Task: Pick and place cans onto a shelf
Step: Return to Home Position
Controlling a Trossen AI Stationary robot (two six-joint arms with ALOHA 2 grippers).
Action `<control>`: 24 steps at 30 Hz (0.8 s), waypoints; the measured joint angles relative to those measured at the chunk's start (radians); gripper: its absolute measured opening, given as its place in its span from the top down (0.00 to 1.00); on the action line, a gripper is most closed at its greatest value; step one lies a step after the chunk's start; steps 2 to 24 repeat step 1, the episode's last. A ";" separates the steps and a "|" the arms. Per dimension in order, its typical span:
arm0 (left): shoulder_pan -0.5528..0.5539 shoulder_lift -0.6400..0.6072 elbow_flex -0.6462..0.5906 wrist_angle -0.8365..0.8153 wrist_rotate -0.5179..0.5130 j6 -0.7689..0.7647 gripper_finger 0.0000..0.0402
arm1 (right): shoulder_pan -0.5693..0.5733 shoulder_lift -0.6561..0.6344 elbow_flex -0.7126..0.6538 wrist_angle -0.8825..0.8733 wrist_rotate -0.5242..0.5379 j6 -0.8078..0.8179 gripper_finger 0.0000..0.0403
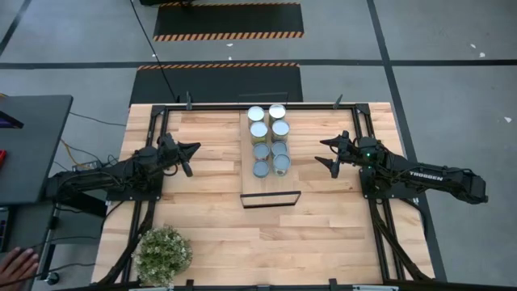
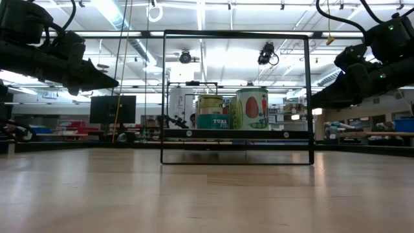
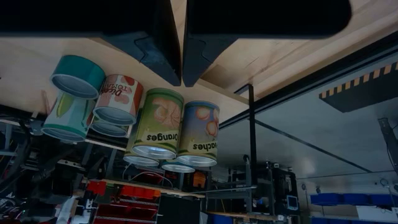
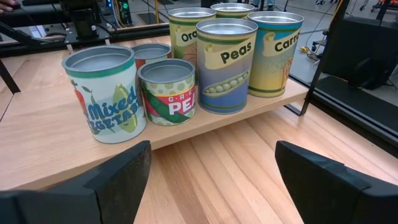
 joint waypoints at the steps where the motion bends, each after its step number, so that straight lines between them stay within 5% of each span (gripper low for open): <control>1: 0.000 0.000 0.000 0.000 0.000 0.000 0.94 | 0.000 0.000 0.000 0.000 0.000 0.000 0.13; 24: 0.000 0.000 0.000 0.000 0.000 0.000 0.94 | 0.000 0.000 0.000 0.000 0.000 0.000 0.13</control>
